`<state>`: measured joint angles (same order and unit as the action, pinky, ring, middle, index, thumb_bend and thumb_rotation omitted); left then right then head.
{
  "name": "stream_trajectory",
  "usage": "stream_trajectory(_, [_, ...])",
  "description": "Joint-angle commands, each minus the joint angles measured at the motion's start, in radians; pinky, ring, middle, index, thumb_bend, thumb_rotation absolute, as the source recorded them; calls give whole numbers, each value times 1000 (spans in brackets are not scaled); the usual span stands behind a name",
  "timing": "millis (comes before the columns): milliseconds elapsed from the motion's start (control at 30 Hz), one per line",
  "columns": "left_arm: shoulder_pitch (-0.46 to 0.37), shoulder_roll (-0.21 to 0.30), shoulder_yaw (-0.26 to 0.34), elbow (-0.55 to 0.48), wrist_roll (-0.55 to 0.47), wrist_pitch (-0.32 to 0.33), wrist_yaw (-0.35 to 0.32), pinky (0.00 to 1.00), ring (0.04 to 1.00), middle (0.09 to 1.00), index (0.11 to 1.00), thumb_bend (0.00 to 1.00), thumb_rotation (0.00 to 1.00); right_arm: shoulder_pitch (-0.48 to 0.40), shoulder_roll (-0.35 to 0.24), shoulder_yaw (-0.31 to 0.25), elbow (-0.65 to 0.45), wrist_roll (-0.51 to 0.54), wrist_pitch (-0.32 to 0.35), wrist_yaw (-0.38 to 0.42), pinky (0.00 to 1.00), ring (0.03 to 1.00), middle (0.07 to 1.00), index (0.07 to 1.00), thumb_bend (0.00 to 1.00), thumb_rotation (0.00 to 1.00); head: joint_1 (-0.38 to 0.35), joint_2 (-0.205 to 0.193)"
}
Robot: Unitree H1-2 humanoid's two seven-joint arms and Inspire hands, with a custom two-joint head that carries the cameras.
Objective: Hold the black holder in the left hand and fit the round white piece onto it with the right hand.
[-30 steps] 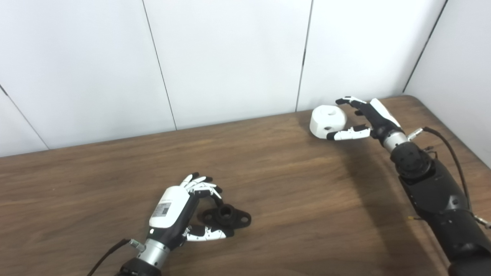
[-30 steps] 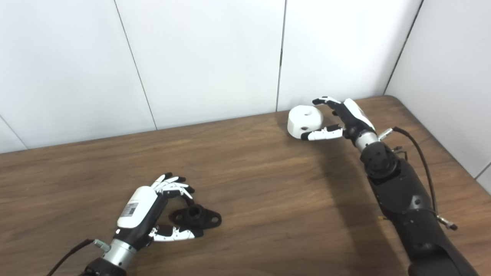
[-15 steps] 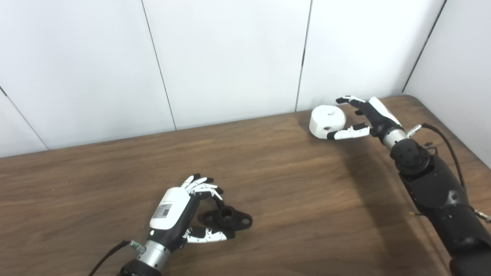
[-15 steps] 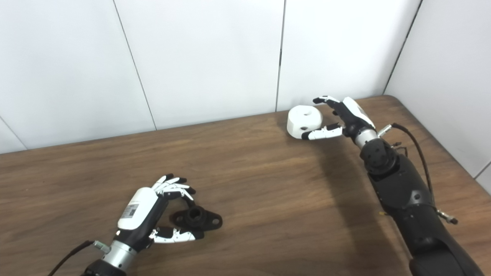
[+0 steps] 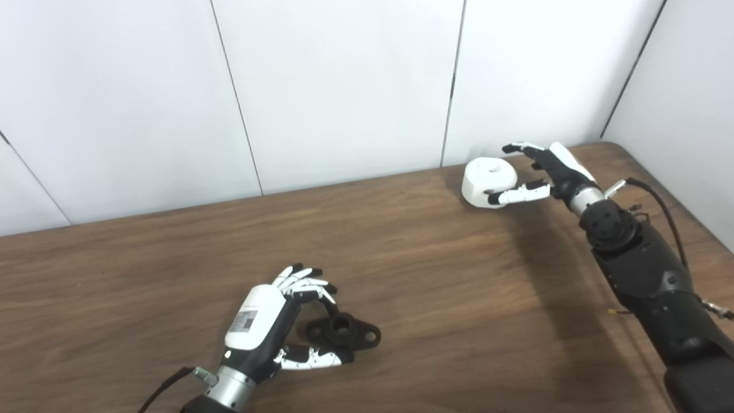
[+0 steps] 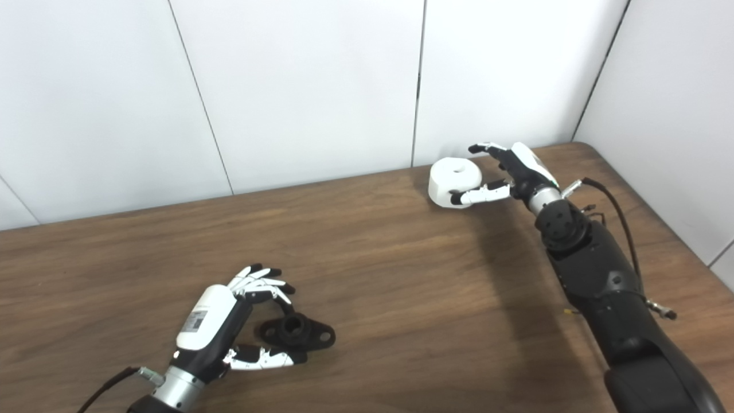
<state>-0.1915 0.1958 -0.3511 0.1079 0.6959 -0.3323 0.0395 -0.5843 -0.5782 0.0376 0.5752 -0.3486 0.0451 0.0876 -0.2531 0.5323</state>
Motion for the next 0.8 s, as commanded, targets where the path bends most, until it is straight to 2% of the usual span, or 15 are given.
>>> stream_trajectory(0, [28, -7, -9, 8, -9, -26, 21, 942, 866, 724, 481, 524, 60, -71, -32, -4, 7, -5, -26, -23, 895, 952, 946, 852, 934, 373, 1, -1])
stream_trajectory(533, [40, -13, -6, -24, -1, -9, 13, 942, 865, 723, 481, 524, 58, -120, -10, 29, 106, -11, -56, -44, 893, 945, 936, 845, 950, 376, 20, 3])
stream_trajectory(767, [44, -19, 0, -39, -5, 2, 4, 951, 867, 724, 481, 524, 58, -127, -1, 44, 117, -15, -48, -42, 892, 951, 942, 843, 938, 367, 26, 11])
